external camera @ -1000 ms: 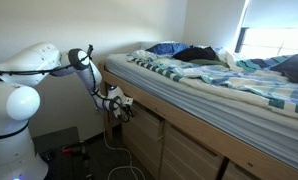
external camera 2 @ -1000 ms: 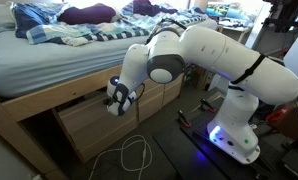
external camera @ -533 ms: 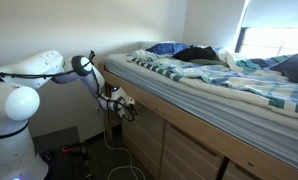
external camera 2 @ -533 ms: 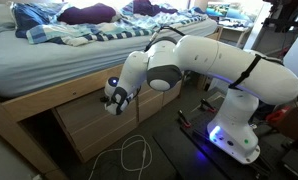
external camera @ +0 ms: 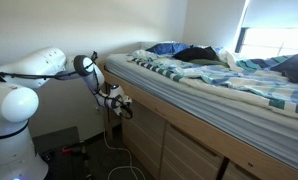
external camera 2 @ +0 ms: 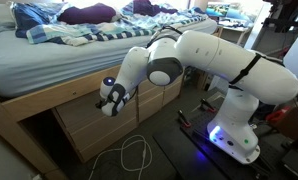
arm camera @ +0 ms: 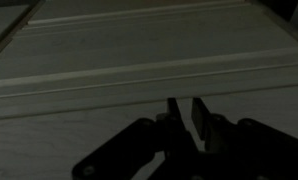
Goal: Close the top left drawer
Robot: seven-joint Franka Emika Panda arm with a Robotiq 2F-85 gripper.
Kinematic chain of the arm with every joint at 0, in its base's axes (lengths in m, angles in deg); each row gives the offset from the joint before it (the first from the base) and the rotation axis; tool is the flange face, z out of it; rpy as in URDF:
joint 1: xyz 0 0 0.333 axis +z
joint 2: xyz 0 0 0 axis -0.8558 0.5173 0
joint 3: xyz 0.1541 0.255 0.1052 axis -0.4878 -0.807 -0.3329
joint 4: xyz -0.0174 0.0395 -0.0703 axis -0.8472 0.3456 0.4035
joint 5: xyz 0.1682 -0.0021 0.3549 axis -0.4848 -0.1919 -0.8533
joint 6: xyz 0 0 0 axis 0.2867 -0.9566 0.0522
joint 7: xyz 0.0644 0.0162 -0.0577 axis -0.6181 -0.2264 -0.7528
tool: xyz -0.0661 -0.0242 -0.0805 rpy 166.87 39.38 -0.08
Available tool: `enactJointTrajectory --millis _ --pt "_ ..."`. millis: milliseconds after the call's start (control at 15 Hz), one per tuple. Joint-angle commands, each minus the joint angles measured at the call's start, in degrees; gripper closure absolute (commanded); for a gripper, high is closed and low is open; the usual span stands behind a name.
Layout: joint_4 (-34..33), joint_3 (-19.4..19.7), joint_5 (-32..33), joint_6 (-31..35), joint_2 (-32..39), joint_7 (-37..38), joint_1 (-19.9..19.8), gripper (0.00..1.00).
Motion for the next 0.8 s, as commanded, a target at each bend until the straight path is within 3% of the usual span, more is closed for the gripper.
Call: enactJointTrajectory --millis 0,400,733 --pt "8.0 -7.1 3.9 -7.5 -8.9 -5.4 -4.0 0.47" --pt "16.8 -8.4 9.1 -21.8 -18.3 -3.5 -5.5 0.01" --pt "22.9 -9.9 12.3 -29.4 -25.6 -2.2 -6.7 0.00"
